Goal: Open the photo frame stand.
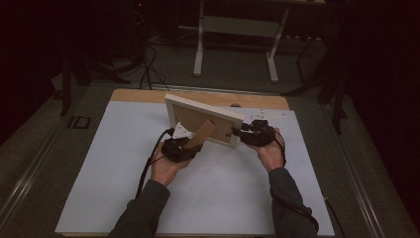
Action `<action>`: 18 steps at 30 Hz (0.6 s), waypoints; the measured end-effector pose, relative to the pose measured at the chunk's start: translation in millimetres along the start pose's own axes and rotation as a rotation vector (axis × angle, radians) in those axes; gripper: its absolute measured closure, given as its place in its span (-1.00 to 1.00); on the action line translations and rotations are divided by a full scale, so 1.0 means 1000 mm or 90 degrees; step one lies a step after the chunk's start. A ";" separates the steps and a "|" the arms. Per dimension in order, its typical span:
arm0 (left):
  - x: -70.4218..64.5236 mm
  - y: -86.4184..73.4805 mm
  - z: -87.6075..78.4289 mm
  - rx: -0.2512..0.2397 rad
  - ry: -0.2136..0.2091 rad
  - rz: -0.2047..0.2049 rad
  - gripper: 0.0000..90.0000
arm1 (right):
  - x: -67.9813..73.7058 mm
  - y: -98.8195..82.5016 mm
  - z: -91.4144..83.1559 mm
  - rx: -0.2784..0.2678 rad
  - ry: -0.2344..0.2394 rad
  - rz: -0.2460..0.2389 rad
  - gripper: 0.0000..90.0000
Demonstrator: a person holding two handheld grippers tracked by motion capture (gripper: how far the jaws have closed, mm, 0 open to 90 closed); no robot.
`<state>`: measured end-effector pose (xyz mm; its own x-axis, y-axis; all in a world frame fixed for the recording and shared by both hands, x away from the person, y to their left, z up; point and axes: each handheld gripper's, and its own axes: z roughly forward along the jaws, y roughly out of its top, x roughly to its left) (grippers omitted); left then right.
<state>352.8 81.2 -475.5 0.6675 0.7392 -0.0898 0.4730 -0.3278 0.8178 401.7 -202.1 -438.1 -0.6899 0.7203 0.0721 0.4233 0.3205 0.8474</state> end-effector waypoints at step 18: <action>0.001 -0.002 -0.007 -0.003 0.000 0.009 0.54 | 0.012 -0.009 -0.006 -0.002 0.042 -0.033 0.28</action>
<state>348.6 86.1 -473.3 0.6742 0.7345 -0.0778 0.4605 -0.3357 0.8217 386.5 -200.1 -441.9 -0.7480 0.6608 0.0619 0.3838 0.3544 0.8527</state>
